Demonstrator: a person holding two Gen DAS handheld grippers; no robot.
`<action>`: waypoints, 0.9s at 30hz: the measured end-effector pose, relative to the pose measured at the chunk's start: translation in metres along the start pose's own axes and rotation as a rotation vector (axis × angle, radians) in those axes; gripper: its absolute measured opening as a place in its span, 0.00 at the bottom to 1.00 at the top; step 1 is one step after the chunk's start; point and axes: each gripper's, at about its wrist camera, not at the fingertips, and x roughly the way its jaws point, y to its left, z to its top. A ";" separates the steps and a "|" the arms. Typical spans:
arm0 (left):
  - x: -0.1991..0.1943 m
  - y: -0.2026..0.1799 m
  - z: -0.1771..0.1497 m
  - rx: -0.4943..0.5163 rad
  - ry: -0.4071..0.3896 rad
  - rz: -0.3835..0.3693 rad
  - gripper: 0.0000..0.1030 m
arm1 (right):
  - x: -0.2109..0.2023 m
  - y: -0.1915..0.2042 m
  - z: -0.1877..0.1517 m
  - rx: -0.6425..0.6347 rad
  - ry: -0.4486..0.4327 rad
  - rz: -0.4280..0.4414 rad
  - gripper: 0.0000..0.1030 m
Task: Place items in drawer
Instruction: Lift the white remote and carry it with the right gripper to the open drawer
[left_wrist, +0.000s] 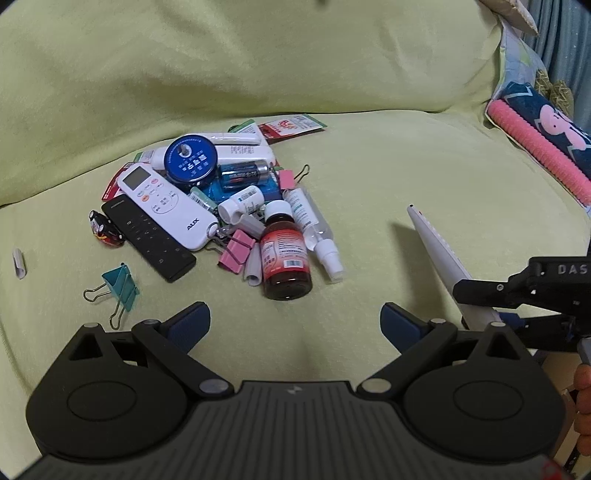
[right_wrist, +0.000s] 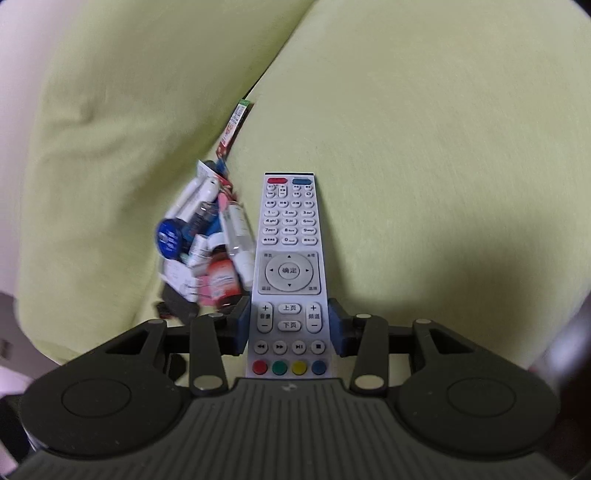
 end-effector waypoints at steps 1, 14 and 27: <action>-0.001 -0.001 0.000 0.002 0.000 -0.003 0.96 | -0.003 -0.001 0.000 0.014 -0.001 0.015 0.37; -0.026 -0.037 -0.003 0.069 -0.016 -0.071 0.96 | -0.066 -0.007 -0.015 0.069 -0.054 0.105 0.37; -0.079 -0.116 -0.024 0.247 -0.024 -0.290 0.96 | -0.184 -0.032 -0.053 0.093 -0.197 0.060 0.37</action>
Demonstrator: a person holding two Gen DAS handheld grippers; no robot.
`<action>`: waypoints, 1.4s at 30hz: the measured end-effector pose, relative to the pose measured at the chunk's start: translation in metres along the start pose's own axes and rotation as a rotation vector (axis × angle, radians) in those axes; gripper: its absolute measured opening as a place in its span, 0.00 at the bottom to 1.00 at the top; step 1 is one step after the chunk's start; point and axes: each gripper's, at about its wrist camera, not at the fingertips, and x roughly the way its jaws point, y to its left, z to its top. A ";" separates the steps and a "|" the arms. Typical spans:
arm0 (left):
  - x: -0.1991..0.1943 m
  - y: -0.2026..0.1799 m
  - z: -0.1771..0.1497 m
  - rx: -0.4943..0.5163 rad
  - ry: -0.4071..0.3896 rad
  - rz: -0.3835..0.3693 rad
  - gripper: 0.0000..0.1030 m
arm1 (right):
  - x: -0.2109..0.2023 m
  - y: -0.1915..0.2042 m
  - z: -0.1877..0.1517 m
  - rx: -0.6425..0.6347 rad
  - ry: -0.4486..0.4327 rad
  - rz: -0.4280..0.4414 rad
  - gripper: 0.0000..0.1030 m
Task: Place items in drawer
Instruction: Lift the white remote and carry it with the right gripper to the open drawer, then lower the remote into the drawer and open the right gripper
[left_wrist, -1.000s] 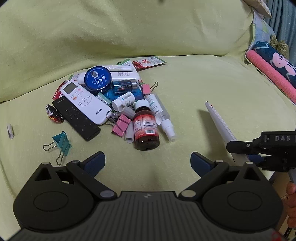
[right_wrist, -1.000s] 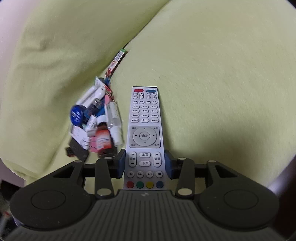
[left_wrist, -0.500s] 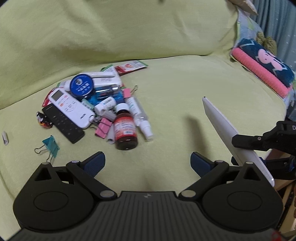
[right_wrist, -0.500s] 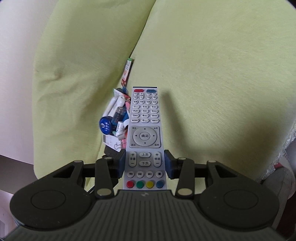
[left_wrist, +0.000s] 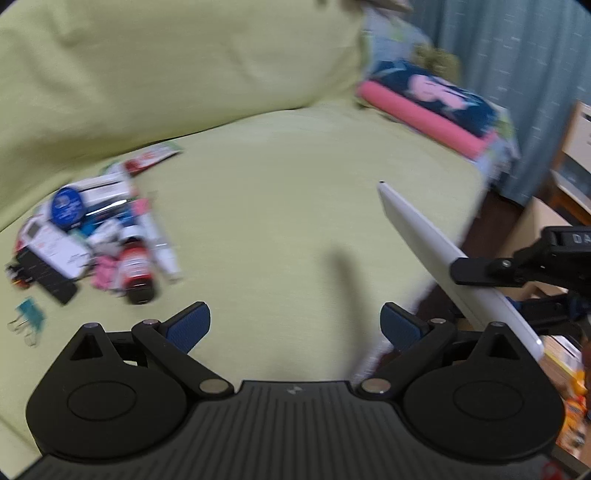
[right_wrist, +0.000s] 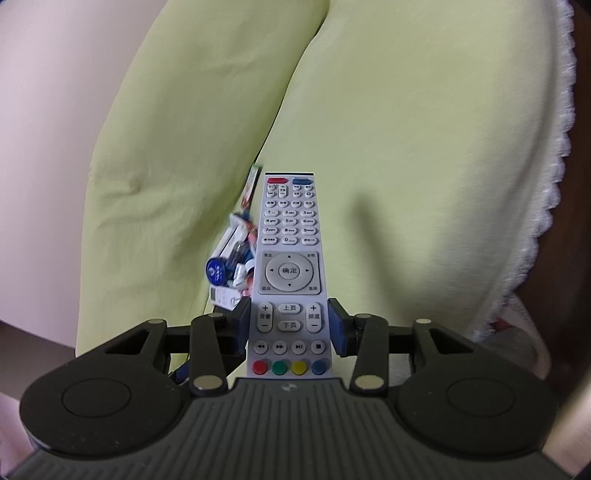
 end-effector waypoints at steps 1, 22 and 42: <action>-0.002 -0.010 0.000 0.021 -0.001 -0.021 0.96 | -0.012 -0.004 -0.001 0.003 -0.015 -0.010 0.37; -0.029 -0.151 -0.029 0.287 0.069 -0.299 0.96 | -0.201 -0.093 -0.047 -0.005 -0.080 -0.234 0.37; -0.026 -0.172 -0.043 0.332 0.126 -0.243 0.96 | -0.174 -0.164 -0.054 -0.170 0.305 -0.275 0.37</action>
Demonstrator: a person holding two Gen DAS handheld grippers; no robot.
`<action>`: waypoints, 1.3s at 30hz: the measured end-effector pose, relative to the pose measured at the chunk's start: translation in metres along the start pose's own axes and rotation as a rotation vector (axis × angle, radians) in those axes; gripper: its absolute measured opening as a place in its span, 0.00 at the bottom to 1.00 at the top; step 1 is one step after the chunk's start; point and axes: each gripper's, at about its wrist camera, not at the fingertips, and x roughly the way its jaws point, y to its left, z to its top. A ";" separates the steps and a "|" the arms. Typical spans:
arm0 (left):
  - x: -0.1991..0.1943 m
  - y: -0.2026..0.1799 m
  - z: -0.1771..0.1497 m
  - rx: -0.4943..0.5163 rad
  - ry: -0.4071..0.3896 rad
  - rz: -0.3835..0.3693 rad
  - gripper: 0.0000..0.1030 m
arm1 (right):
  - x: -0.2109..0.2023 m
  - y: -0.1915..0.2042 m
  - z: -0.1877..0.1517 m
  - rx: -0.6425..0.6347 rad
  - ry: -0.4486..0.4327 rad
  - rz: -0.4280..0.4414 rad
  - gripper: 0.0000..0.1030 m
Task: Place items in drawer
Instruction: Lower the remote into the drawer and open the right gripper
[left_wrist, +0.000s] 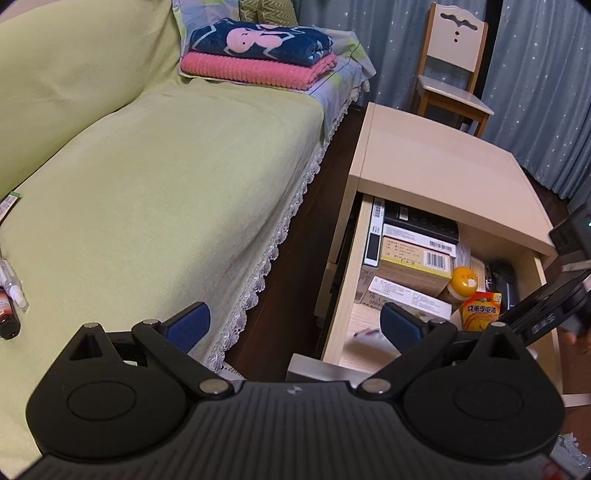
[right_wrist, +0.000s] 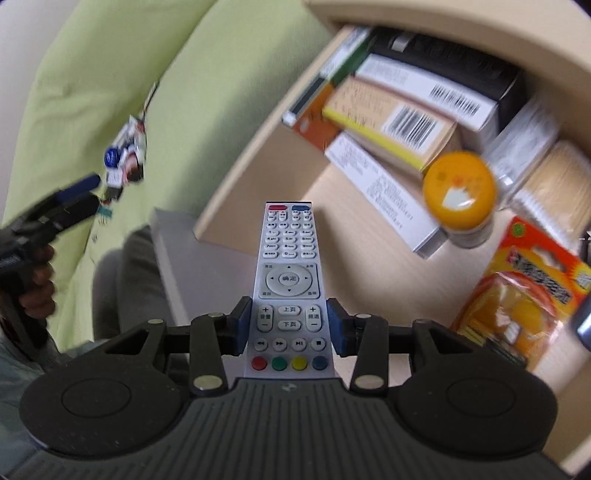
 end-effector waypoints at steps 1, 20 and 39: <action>0.001 0.000 0.000 0.000 0.004 0.004 0.96 | 0.006 -0.001 0.001 -0.007 0.012 0.002 0.37; 0.008 0.003 -0.007 0.007 0.043 0.016 0.96 | 0.045 0.029 -0.019 -0.537 0.112 -0.266 0.37; 0.012 0.003 -0.009 0.006 0.054 0.009 0.96 | -0.004 -0.007 0.015 -0.016 -0.072 -0.263 0.20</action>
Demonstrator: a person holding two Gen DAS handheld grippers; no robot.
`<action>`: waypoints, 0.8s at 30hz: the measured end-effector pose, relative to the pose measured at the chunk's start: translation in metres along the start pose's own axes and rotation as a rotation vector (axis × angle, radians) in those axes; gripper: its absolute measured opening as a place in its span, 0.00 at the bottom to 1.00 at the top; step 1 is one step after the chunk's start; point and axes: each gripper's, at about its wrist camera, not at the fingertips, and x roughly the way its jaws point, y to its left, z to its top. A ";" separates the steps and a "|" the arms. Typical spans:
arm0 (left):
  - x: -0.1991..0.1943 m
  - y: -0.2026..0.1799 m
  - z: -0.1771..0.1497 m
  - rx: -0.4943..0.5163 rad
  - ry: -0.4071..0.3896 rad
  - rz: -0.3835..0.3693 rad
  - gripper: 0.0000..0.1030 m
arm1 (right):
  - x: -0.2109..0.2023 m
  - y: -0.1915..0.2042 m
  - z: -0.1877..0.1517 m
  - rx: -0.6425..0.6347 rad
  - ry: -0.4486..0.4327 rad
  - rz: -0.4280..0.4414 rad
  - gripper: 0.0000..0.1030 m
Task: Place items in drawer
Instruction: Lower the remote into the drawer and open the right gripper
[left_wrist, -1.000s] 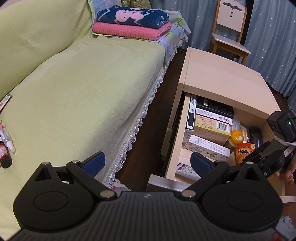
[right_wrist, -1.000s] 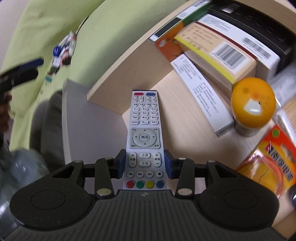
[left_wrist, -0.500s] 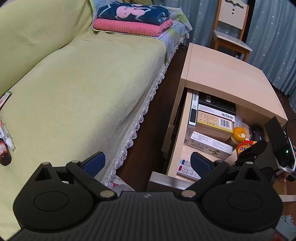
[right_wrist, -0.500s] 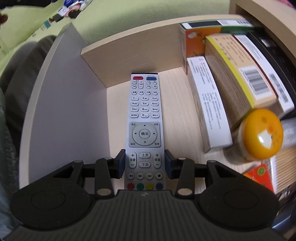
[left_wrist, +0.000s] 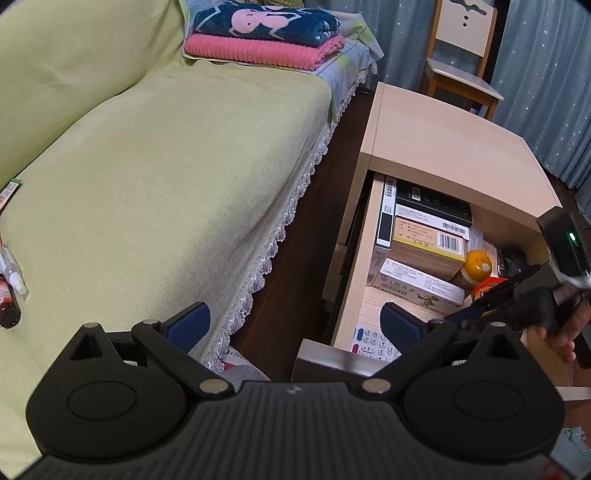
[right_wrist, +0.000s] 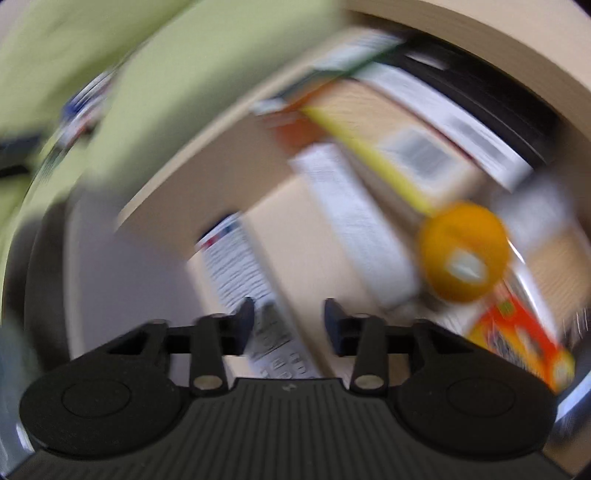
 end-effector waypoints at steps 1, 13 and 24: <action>0.001 0.000 0.000 0.000 0.001 -0.002 0.96 | 0.000 -0.004 0.000 0.052 0.003 -0.017 0.16; 0.003 0.000 -0.001 0.001 0.009 -0.017 0.96 | 0.009 -0.007 0.007 0.232 0.072 -0.009 0.14; 0.005 0.000 -0.002 0.002 0.013 -0.028 0.96 | 0.009 0.000 0.020 0.161 0.142 0.038 0.15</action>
